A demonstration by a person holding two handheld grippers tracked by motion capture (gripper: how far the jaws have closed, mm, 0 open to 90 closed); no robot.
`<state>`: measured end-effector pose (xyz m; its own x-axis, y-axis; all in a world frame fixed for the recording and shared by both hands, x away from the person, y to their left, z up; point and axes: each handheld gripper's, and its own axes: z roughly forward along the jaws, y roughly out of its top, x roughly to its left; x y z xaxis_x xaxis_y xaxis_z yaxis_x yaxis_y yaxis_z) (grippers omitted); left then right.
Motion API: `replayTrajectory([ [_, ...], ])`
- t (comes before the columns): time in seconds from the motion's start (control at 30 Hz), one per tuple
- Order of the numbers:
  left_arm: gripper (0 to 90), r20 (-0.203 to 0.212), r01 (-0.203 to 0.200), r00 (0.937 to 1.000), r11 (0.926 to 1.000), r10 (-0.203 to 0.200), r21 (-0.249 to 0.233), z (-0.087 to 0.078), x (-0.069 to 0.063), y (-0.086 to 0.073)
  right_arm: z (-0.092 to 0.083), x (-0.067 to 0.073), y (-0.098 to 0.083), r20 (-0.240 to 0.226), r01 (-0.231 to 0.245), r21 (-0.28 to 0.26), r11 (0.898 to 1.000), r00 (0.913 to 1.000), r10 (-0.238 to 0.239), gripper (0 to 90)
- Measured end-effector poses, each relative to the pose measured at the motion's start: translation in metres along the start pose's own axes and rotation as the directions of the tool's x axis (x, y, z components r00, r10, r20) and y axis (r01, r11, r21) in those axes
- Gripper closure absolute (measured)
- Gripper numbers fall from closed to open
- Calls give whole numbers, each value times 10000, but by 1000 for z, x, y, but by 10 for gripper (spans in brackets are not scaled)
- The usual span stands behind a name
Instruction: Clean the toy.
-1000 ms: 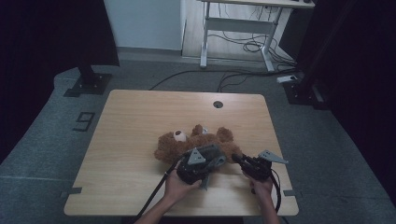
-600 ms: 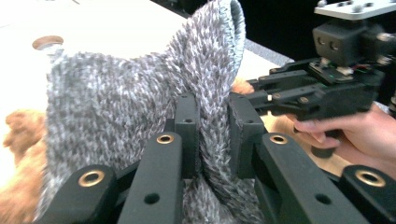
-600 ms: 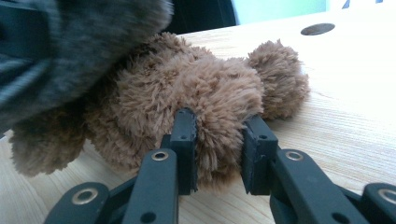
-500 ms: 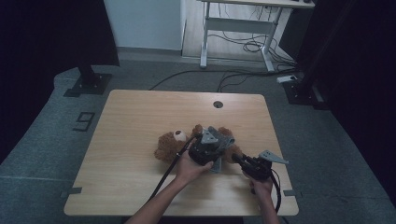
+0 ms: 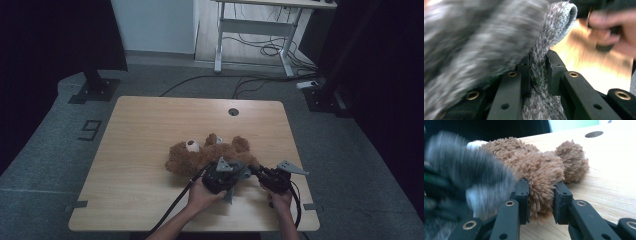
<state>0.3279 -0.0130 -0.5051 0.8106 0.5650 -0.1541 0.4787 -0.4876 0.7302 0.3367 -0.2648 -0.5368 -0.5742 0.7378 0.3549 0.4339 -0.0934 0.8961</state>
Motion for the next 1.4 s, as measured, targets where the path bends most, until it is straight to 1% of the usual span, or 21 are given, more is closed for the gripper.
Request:
replayTrajectory([
  [0.07, 750, -41, 169, 9999, 9998, -168, 90, 2, 0, -15, 0, 0, 0, -22, -2, -15, 10000, 10000, 2, 706],
  [0.13, 751, 28, 246, 9997, 9997, -246, 0, 0, 0, -23, 0, 0, 0, -46, 10, -17, 10000, 10000, -10, 706],
  [0.17, 752, 39, 262, 9997, 9996, -262, -64, -2, 0, -24, 0, 0, 0, -58, 18, -12, 10000, 10000, -18, 706],
  [0.27, 754, 225, 349, 9992, 9983, -339, -468, -17, 2, -19, 0, 0, 0, -55, -1, -36, 10000, 10000, 1, 705],
  [0.33, 755, 207, 284, 9994, 9965, -268, -791, -31, 4, -12, 0, 0, 0, -48, -11, -53, 10000, 10000, 10, 705],
  [0.4, 753, 140, 324, 9994, 9933, -310, -1109, -46, 9, -4, 0, 0, 0, -44, -2, -59, 10000, 10000, 2, 704],
  [0.47, 751, 20, 465, 9989, 9878, -468, -1488, -62, 18, 4, 0, 0, 0, -3, 47, -56, 10000, 10000, -47, 703],
  [0.57, 751, -287, 622, 9972, 9799, -689, -1897, -81, 31, 13, 0, 1, 0, 61, 180, -37, 9998, 9998, -179, 702],
  [0.63, 751, -530, 749, 9946, 9719, -889, -2234, -97, 43, 20, 0, 1, 0, 63, 187, -33, 9998, 9998, -187, 701],
  [0.7, 751, -716, 975, 9901, 9586, -1207, -2677, -110, 52, 26, 0, 1, 0, 62, 180, -24, 9998, 9998, -180, 701],
  [0.73, 752, -819, 1012, 9882, 9540, -1291, -2820, -115, 55, 29, 1, 1, 0, 59, 169, -21, 9999, 9998, -169, 700],
  [0.83, 753, -1138, 999, 9842, 9560, -1356, -2758, -123, 67, 34, 0, 0, 0, 56, 176, -13, 9998, 9998, -176, 699],
  [0.87, 753, -1203, 1067, 9822, 9559, -1441, -2737, -124, 71, 34, 0, 1, 0, 54, 176, -9, 9998, 9998, -176, 699],
  [0.97, 754, -1568, 1087, 9757, 9591, -1533, -2616, -126, 81, 32, 0, 0, 0, 43, 186, -3, 9998, 9998, -186, 698],
  [1.07, 755, -1959, 1152, 9656, 9569, -1709, -2667, -129, 91, 28, 1, 0, 0, 23, 166, -11, 9999, 9999, -166, 698],
  [1.17, 755, -2187, 1244, 9578, 9551, -1863, -2689, -134, 99, 25, 1, 0, -1, 14, 159, -5, 9999, 9999, -159, 697],
  [1.2, 754, -2360, 1204, 9536, 9553, -1869, -2701, -135, 100, 24, 1, 0, -1, 12, 165, 17, 9999, 9999, -165, 697],
  [1.27, 755, -2598, 1151, 9477, 9579, -1852, -2631, -136, 103, 22, 1, -1, -1, -3, 168, -2, 9999, 9999, -168, 696],
  [1.3, 754, -2641, 1198, 9456, 9580, -1901, -2604, -135, 105, 21, 1, -1, -2, -10, 174, -32, 9998, 9998, -174, 696],
  [1.37, 754, -2881, 1192, 9388, 9627, -1889, -2429, -132, 108, 18, 1, -1, -3, -11, 180, -15, 9998, 9998, -180, 696],
  [1.4, 754, -2990, 1225, 9355, 9666, -1882, -2250, -129, 111, 15, 1, -1, -3, -12, 173, -21, 9998, 9998, -173, 696],
])
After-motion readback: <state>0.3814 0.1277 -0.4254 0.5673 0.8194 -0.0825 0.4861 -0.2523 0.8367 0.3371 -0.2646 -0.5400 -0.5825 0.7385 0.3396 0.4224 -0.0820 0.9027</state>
